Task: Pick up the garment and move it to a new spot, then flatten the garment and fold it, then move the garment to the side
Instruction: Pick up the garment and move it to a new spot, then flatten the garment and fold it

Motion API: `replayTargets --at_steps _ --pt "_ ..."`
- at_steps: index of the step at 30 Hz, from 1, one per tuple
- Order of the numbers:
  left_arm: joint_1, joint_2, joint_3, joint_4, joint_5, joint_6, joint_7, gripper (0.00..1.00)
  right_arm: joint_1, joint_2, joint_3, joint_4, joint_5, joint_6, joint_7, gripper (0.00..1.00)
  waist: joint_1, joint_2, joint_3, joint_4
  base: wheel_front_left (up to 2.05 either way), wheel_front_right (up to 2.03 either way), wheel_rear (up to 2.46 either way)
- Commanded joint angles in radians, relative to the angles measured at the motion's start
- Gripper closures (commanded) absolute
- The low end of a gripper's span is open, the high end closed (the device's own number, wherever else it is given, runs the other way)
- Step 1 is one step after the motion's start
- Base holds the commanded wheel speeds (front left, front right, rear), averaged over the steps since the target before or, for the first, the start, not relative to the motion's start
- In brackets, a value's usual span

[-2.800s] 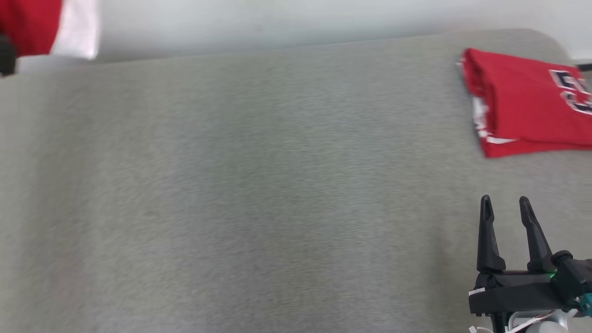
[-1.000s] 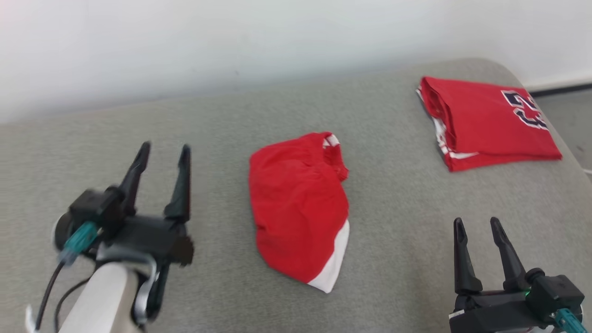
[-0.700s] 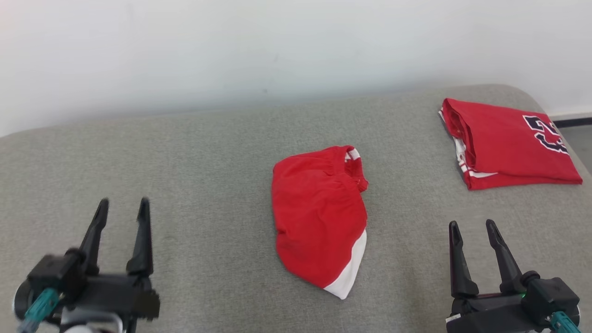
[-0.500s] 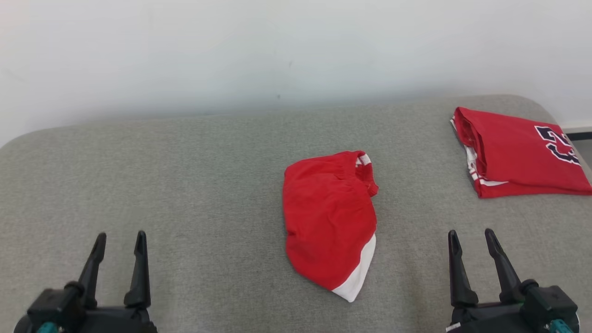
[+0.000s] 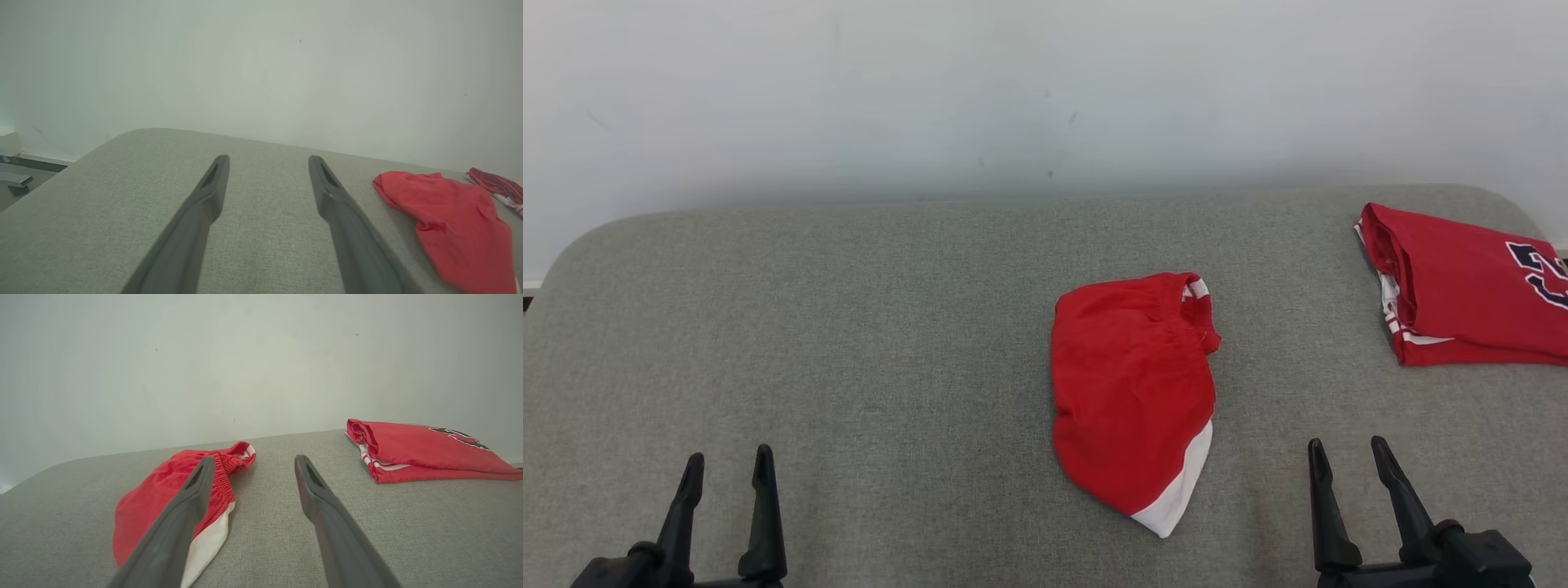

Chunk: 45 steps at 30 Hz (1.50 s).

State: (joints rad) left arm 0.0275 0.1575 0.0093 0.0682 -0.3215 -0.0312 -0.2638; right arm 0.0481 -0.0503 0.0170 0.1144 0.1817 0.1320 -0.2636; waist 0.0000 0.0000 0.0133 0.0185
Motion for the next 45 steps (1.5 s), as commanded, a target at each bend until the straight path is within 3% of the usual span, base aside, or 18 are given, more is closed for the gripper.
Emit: replayTargets --at_steps 1,29,38,45 --pt "0.011 -0.008 0.009 0.0 0.008 -0.007 0.0 0.0 0.013 0.0 0.003 0.004 0.005 -0.003 -0.001 0.0 0.0 0.0 0.0 0.001 0.0 0.0 0.0" --pt "-0.008 -0.077 0.085 0.038 0.1 -0.072 0.0 0.0 -0.033 -0.019 0.021 0.05 -0.002 -0.003 -0.001 0.0 0.0 0.0 0.01 0.007 0.0 0.0 0.0" --pt "-0.048 -0.09 0.067 0.044 0.112 -0.082 0.0 0.0 -0.186 -0.081 0.064 0.176 0.0 -0.003 0.01 0.0 0.0 0.0 0.058 0.05 0.0 0.0 0.0" --pt "-0.082 -0.097 0.05 0.059 0.11 -0.09 0.0 0.0 -0.319 -0.115 0.101 0.347 0.007 -0.003 0.007 0.0 0.0 0.0 0.109 0.106 0.0 0.0 0.0"
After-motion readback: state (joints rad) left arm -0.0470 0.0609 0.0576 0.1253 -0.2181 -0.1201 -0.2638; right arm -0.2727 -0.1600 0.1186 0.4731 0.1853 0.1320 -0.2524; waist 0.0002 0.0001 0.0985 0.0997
